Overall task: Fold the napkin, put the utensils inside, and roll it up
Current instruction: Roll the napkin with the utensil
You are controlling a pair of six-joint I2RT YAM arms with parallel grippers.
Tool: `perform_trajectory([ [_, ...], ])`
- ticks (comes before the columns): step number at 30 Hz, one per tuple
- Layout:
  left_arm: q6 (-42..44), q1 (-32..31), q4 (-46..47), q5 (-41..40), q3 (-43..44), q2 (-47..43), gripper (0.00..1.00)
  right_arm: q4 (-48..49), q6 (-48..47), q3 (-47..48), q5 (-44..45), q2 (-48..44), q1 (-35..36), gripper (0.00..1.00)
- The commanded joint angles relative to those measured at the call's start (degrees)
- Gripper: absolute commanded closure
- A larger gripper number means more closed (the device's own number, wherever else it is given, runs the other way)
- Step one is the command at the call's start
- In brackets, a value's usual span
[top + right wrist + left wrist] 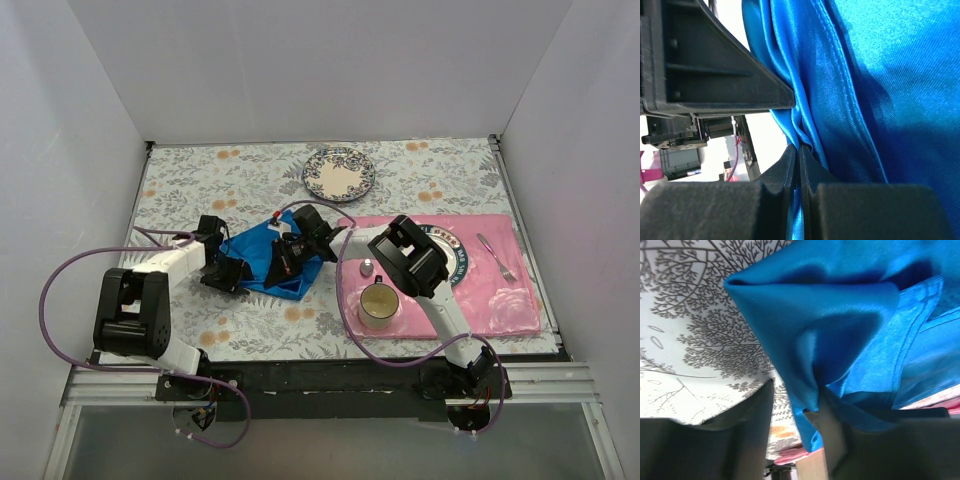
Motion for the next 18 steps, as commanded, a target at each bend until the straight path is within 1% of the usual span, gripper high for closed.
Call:
perform_trajectory([
  [1,-1.0,-1.4,2.4,-6.4,-3.5,2.2,0.74,1.6,2.5,-1.8,0.7,-0.2,0.4,0.99],
  [3,-0.7,-1.9,3.1,-6.8,-4.4,2.0,0.84,2.1,2.8,-1.8,0.4,-0.4,0.4,0.99],
  [4,-0.2,-1.9,3.5,-7.0,-4.9,1.7,0.98,2.0,2.4,-1.7,0.2,-0.3,0.5,0.99],
  [5,0.4,-1.9,3.3,-7.0,-4.7,1.3,1.0,-1.1,1.3,-0.7,0.3,-0.2,0.5,0.99],
  [6,0.7,-1.9,2.9,-7.0,-4.5,1.0,1.0,-3.7,-3.5,0.3,0.7,-0.3,0.8,0.99],
  [8,1.2,-1.9,1.2,-6.6,-3.9,-0.3,1.0,-9.0,-8.4,2.9,3.1,-1.1,1.1,0.99],
  [9,1.2,-1.9,0.5,-6.1,-3.7,-0.7,1.0,-14.0,-11.5,3.8,3.8,-1.4,1.7,0.96],
  [10,1.0,-1.9,-1.4,-5.8,-3.3,-0.9,1.0,-17.8,-17.8,5.2,5.9,-1.8,2.0,0.94],
  [12,1.5,-1.9,-4.2,-4.8,-0.6,-0.3,1.0,-24.4,-25.6,9.2,10.3,-3.0,3.8,0.87],
  [13,2.1,-1.9,-6.7,-4.8,0.4,0.2,1.0,-29.4,-31.3,10.0,15.6,-3.7,4.5,0.83],
  [14,2.9,-1.9,-7.9,-4.8,2.4,0.9,1.0,-30.2,-33.5,10.1,17.6,-5.4,5.1,0.73],
  [15,3.5,-1.9,-8.9,-3.9,2.9,2.3,1.0,-30.5,-35.4,9.7,18.6,-6.1,6.2,0.68],
  [16,4.2,-1.9,-9.2,-3.4,3.4,3.1,1.0,-30.4,-37.4,9.3,21.5,-6.9,6.7,0.64],
  [17,4.6,-1.9,-9.4,-3.2,4.0,3.8,1.0,-29.9,-38.5,8.7,22.4,-8.3,7.4,0.57],
  [18,5.1,-1.9,-9.4,-2.7,4.6,4.4,1.0,-29.5,-39.4,8.2,22.6,-8.9,7.6,0.54],
])
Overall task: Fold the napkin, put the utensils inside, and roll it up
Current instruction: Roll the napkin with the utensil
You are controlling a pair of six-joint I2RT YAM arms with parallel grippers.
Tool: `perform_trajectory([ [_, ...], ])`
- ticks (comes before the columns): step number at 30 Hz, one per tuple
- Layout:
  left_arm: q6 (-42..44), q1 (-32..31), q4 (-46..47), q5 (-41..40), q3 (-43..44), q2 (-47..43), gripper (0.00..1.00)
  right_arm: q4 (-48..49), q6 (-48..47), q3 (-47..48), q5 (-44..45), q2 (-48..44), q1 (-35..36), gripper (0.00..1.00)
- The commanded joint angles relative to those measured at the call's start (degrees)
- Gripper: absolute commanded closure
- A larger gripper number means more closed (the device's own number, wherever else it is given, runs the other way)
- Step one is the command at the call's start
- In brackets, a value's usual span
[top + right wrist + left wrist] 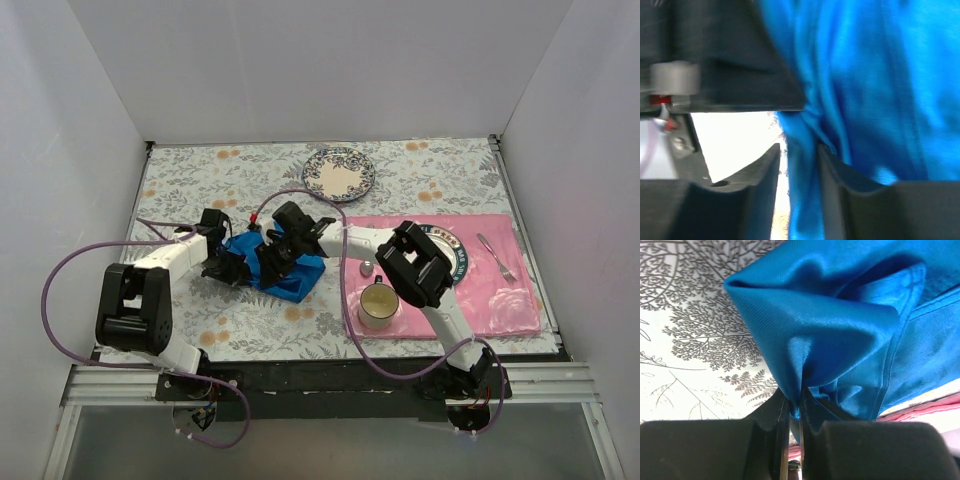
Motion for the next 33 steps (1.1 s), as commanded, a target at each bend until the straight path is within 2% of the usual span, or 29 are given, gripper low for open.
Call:
perform_trajectory([
  [1,3.5,-0.5,-6.1,-1.6,1.1,3.9,1.0,-7.0,-13.9,-0.5,11.0,-4.9,3.4,0.53],
  [6,4.8,-0.5,-6.2,-1.0,2.6,5.4,1.0,-5.1,-17.6,-2.6,15.1,-7.7,5.6,0.44],
  [11,5.9,-0.1,-6.3,1.3,3.3,7.1,1.0,-4.2,-22.2,-6.0,27.1,-7.8,9.6,0.39],
  [15,6.6,0.1,-7.3,2.2,4.1,8.3,1.0,0.1,-24.4,-9.8,35.2,-7.8,12.2,0.4],
  [16,6.7,0.1,-7.6,2.1,4.5,8.4,1.0,0.4,-24.4,-10.2,40.5,-7.7,12.8,0.4],
  [19,7.1,0.2,-8.5,2.6,5.5,9.1,1.0,0.1,-23.0,-10.6,46.4,-7.0,13.6,0.42],
  [22,7.1,0.4,-8.8,3.2,5.5,8.8,1.0,1.3,-22.0,-11.6,47.3,-6.8,13.7,0.47],
  [26,7.0,0.6,-8.8,3.9,4.5,8.1,1.0,0.9,-21.1,-10.2,48.1,-4.3,13.7,0.59],
  [28,7.0,1.0,-8.7,4.5,3.7,7.7,1.0,0.8,-20.7,-9.4,49.2,-3.4,13.7,0.6],
  [31,7.8,1.8,-9.2,3.3,3.8,7.2,1.0,0.8,-21.0,-9.3,49.2,-2.4,13.6,0.71],
  [32,8.1,2.1,-9.4,2.8,3.9,6.7,1.0,0.8,-21.0,-9.5,48.9,-2.7,13.7,0.8],
  [33,8.4,2.5,-9.4,2.5,3.9,6.3,1.0,0.8,-20.9,-9.5,47.3,-2.8,13.7,0.85],
])
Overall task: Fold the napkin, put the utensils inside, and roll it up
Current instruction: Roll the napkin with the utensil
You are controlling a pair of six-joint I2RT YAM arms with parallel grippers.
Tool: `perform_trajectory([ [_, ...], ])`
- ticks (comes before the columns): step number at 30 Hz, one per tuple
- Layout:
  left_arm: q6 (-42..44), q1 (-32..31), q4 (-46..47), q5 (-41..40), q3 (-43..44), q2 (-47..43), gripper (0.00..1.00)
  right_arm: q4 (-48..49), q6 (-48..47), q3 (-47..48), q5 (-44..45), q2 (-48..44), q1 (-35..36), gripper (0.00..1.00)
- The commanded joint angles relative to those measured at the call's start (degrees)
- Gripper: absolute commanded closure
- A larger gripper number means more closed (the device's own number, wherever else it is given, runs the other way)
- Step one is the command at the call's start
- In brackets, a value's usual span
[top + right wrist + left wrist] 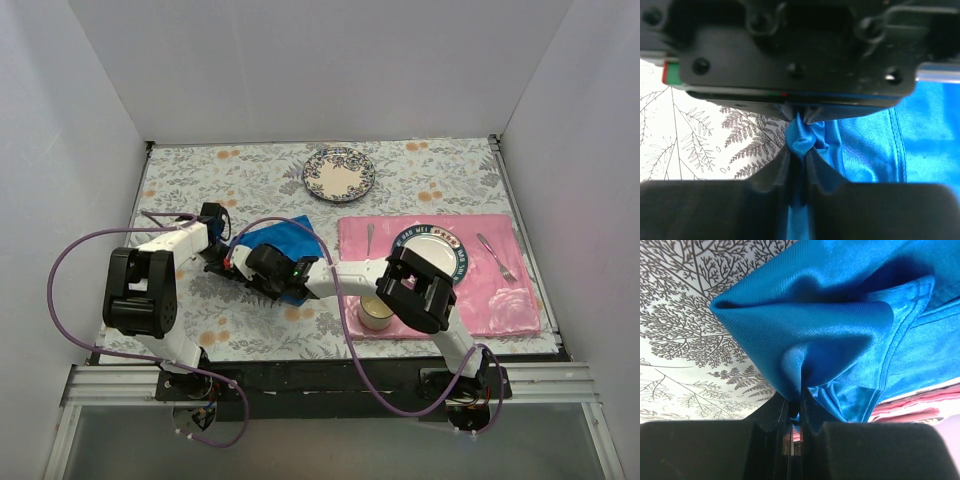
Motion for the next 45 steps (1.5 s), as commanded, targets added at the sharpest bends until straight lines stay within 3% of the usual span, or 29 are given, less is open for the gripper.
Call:
perform_trajectory([
  [1,3.2,1.7,-4.2,-3.9,-2.5,-0.9,1.0,-4.2,-0.5,-1.1,2.0,4.2,-1.3,0.9],
  [2,4.0,2.1,-3.9,-3.6,-2.4,-1.5,1.0,-4.1,-0.2,-1.2,0.7,3.5,-1.4,0.98],
  [4,6.6,2.6,-3.1,-4.6,-1.4,-2.1,1.0,-3.9,1.6,-1.0,-5.7,2.8,-2.0,0.99],
  [7,8.8,2.7,-2.2,-8.4,-0.2,-4.8,0.75,-4.5,5.5,0.8,-15.5,2.5,-4.2,0.99],
  [8,10.2,2.8,-1.7,-9.3,0.1,-5.7,0.56,-4.4,5.7,1.3,-17.7,2.6,-5.3,0.99],
  [11,12.9,2.9,0.9,-10.5,0.3,-10.7,0.3,-2.1,12.7,1.8,-28.8,3.6,-8.6,0.99],
  [15,14.6,3.0,1.3,-12.2,0.6,-14.7,0.22,0.7,18.0,2.7,-40.9,5.2,-12.0,0.99],
  [18,13.5,2.9,1.9,-8.1,-1.7,-16.1,0.19,3.5,23.7,2.9,-47.7,6.3,-14.7,0.99],
  [25,8.3,2.5,6.8,-0.6,-9.8,-18.8,0.19,9.4,34.5,3.6,-58.3,11.7,-19.4,0.99],
  [30,7.2,0.8,11.2,2.0,-8.6,-15.7,0.2,11.5,38.2,3.6,-60.9,13.7,-20.3,0.99],
  [38,5.8,-1.4,16.4,3.7,-10.0,-16.3,0.44,5.1,35.6,6.6,-58.3,15.7,-20.9,0.99],
  [39,5.8,-1.4,17.2,4.2,-10.0,-16.0,0.54,5.4,35.6,6.1,-58.5,15.6,-20.9,0.99],
  [45,7.2,-1.4,21.3,2.0,-7.2,-12.0,0.74,2.3,32.8,6.4,-56.6,15.2,-20.9,0.99],
])
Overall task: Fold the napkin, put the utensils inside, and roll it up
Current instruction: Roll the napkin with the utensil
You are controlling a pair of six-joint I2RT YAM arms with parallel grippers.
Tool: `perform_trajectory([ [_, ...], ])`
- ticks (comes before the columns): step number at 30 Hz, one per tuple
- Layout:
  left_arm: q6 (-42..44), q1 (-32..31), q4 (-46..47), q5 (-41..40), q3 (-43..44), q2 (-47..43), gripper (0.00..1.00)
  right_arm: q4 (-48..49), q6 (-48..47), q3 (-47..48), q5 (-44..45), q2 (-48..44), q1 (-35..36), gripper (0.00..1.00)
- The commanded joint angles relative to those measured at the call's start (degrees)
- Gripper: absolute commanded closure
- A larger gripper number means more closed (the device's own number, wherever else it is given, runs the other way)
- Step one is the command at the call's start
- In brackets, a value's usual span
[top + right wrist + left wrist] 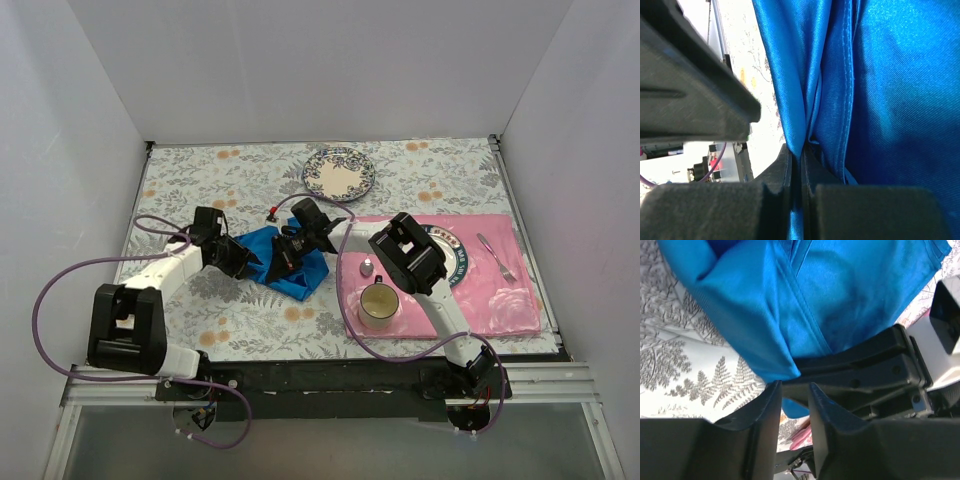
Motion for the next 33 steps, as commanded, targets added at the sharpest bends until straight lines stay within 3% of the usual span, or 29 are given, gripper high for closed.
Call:
perform_trajectory([
  [1,0.9,0.0,4.1,-0.8,2.5,3.2,0.76,-6.7,-3.3,0.2,4.4,1.3,-0.2,0.99],
  [10,2.8,0.1,7.8,-2.2,3.6,11.4,0.82,-11.8,-7.6,1.4,5.9,-0.4,-0.3,0.98],
  [15,3.8,0.1,7.2,-3.3,3.8,14.1,0.88,-25.5,-17.7,7.4,14.0,-3.0,0.0,0.79],
  [16,4.0,0.1,6.9,-3.4,3.7,14.8,0.88,-29.2,-19.0,8.1,16.0,-3.7,0.0,0.71],
  [22,4.8,0.3,7.5,-3.4,1.2,15.6,0.89,-39.8,-29.1,13.9,29.2,-9.5,1.3,0.45],
  [25,5.0,0.3,7.9,-3.0,0.9,16.0,0.89,-37.6,-34.8,8.5,37.9,-14.3,4.8,0.33],
  [28,5.4,0.6,7.8,-3.0,1.1,16.6,0.9,-28.9,-38.6,2.6,45.0,-18.8,8.2,0.27],
  [33,5.7,1.4,7.6,-2.9,0.5,17.2,0.91,-23.6,-42.5,-1.5,51.9,-19.6,11.4,0.26],
])
